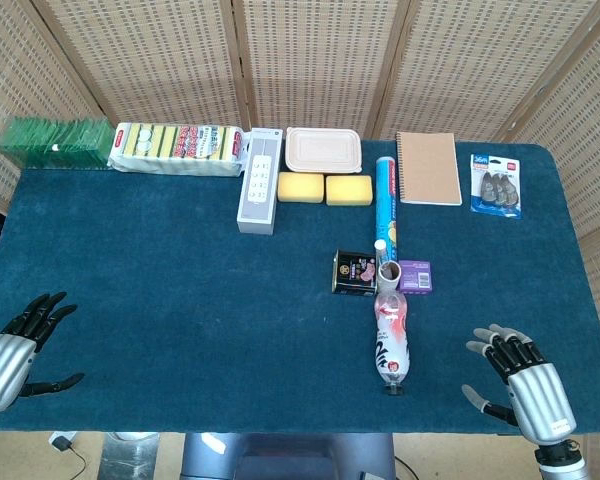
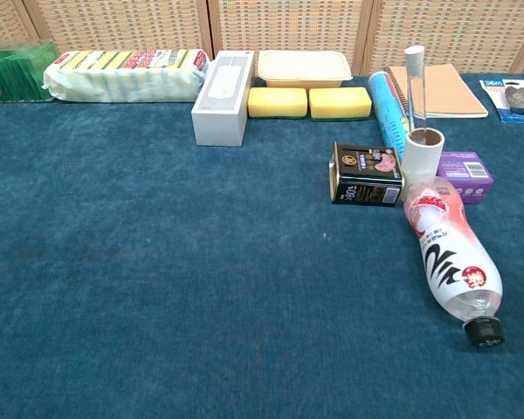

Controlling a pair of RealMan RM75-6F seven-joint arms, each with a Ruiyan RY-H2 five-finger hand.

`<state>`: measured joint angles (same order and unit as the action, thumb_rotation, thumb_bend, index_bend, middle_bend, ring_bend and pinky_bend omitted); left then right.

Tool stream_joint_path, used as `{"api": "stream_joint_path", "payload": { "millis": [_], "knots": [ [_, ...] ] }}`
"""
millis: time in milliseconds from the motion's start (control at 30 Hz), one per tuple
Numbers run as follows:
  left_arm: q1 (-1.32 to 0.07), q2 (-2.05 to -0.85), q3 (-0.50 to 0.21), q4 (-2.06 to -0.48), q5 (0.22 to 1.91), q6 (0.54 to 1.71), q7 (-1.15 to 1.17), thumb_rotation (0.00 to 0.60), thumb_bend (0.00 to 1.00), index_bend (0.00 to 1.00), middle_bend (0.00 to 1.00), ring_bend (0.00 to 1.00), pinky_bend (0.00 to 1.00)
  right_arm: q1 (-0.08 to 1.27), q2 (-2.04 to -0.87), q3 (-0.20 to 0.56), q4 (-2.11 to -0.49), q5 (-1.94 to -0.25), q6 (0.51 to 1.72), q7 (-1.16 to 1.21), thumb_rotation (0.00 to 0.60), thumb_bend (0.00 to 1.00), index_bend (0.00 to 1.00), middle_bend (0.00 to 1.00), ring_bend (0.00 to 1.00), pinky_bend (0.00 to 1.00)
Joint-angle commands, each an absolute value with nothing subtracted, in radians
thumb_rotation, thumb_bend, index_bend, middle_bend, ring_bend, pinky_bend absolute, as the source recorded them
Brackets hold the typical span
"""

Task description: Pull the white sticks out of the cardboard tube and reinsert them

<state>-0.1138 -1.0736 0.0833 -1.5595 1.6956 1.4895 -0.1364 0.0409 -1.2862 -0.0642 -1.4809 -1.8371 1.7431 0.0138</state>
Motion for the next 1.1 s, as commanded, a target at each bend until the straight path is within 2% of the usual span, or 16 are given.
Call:
{"api": "stream_joint_path", "payload": {
  "millis": [33,433,567,667,800,1100],
  "knots": [
    [-0.114,-1.073,0.082,-1.56,1.695,1.49,-0.138,0.448,0.11,0.11,0.06,0.02,0.23,0.042,-1.284,-0.061,-1.489,-1.837,1.738,0.008,0.517,0.24,0.31,0.27,0.23,0.23],
    [-0.1,-1.073,0.087,-1.553,1.699,1.51,-0.144,0.45,0.11,0.11,0.06,0.02,0.23,0.054,-1.279,-0.051,-1.525,-1.843,1.722,0.022,0.517,0.24,0.31,0.28,0.24,0.25],
    [-0.096,-1.075,0.088,-1.548,1.701,1.517,-0.148,0.449,0.11,0.11,0.06,0.02,0.23,0.071,-1.277,-0.042,-1.548,-1.813,1.683,0.058,0.519,0.24,0.31,0.29,0.26,0.27],
    [-0.093,-1.076,0.089,-1.546,1.699,1.518,-0.148,0.452,0.11,0.11,0.06,0.02,0.23,0.108,-1.297,0.001,-1.56,-1.757,1.63,0.098,0.517,0.24,0.31,0.3,0.27,0.3],
    [-0.095,-1.078,0.087,-1.548,1.698,1.515,-0.145,0.45,0.11,0.11,0.06,0.02,0.23,0.135,-1.306,0.023,-1.586,-1.732,1.594,0.115,0.517,0.24,0.31,0.31,0.29,0.33],
    [-0.099,-1.077,0.085,-1.551,1.691,1.503,-0.142,0.452,0.11,0.11,0.06,0.02,0.23,0.172,-1.331,0.051,-1.638,-1.667,1.518,0.117,0.515,0.24,0.31,0.32,0.3,0.34]
  ]
}}
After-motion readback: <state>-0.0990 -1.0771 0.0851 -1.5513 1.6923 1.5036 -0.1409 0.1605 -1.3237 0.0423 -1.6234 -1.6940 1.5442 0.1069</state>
